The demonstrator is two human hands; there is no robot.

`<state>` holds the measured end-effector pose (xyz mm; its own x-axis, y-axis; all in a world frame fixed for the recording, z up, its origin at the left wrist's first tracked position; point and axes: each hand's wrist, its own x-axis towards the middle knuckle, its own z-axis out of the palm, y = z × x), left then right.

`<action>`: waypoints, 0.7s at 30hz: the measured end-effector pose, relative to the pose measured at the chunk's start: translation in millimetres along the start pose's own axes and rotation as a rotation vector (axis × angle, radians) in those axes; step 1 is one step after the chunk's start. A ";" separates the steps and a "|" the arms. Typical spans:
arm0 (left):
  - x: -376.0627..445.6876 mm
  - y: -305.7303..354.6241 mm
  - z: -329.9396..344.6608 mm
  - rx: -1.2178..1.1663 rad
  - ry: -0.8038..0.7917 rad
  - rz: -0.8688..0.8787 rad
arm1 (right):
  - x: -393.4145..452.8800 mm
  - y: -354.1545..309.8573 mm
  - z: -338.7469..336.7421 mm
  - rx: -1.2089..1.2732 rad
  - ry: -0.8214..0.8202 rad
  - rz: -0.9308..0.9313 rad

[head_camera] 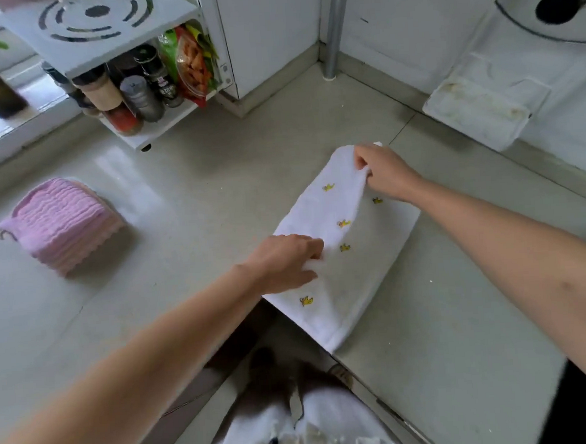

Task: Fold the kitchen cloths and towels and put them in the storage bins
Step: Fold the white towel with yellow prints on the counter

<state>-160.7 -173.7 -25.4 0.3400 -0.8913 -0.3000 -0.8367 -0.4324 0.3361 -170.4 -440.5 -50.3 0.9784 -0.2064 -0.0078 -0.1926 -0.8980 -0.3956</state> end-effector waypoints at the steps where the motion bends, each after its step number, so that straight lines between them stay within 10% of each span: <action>1: 0.5 9.2 10.0 -0.016 -0.018 0.017 | -15.9 9.1 0.4 0.001 -0.014 0.021; 21: 4.5 57.5 62.6 0.085 -0.416 0.030 | -126.7 60.6 30.3 -0.006 -0.136 0.151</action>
<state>-234.1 -194.0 -63.3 0.1268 -0.7645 -0.6320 -0.8821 -0.3784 0.2806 -303.8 -457.0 -101.1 0.9395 -0.2847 -0.1903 -0.3376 -0.8633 -0.3752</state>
